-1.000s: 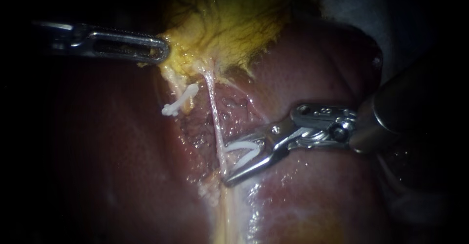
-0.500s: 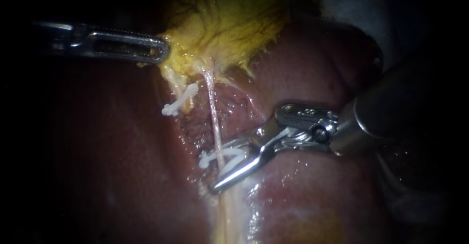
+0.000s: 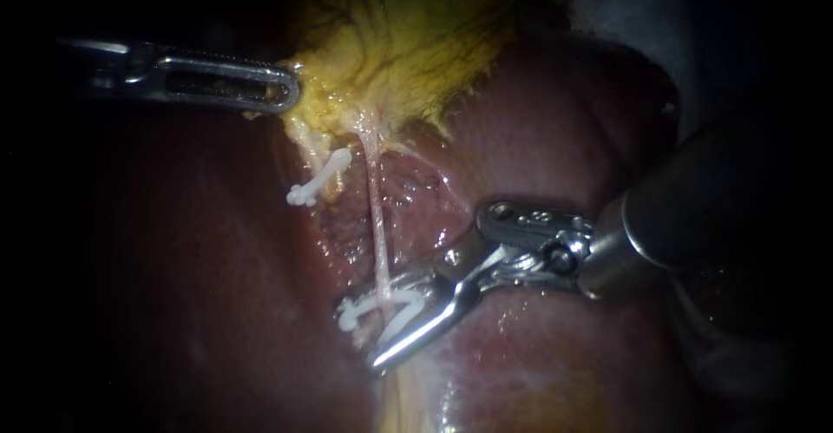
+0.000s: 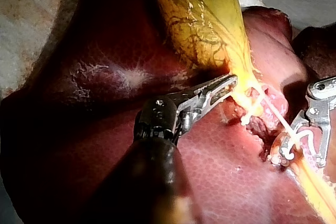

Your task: Clipping first clip right tube

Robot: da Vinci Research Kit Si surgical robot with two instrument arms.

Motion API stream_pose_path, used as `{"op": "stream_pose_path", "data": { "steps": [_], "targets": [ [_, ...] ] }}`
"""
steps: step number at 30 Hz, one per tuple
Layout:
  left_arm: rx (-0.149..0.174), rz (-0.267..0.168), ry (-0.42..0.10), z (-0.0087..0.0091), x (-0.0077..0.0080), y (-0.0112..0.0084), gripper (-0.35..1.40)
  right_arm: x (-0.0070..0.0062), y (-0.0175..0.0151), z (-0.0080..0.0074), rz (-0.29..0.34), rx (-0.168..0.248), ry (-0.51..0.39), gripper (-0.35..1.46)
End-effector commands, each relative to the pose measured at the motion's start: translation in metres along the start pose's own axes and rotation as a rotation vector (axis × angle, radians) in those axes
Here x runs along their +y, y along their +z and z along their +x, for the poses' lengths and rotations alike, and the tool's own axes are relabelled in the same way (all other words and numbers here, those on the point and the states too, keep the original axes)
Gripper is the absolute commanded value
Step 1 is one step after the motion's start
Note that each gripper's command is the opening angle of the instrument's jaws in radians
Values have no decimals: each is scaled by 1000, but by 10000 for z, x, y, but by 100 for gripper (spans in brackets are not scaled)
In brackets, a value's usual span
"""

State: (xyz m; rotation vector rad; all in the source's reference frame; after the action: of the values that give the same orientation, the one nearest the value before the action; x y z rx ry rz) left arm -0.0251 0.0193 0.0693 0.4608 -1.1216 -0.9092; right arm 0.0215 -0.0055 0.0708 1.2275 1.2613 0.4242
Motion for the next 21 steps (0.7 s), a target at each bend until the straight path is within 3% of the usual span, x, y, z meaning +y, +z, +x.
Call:
{"op": "stream_pose_path", "data": {
  "steps": [1,6,21],
  "targets": [
    [0,1,0,0,0,0,-35,-3,1,1,8,-1,0,54],
    [0,1,1,1,2,0,-35,-12,6,4,42,-16,-1,53],
    [0,0,1,2,2,1,-35,-9,4,2,58,-27,20,35]
  ]
}}
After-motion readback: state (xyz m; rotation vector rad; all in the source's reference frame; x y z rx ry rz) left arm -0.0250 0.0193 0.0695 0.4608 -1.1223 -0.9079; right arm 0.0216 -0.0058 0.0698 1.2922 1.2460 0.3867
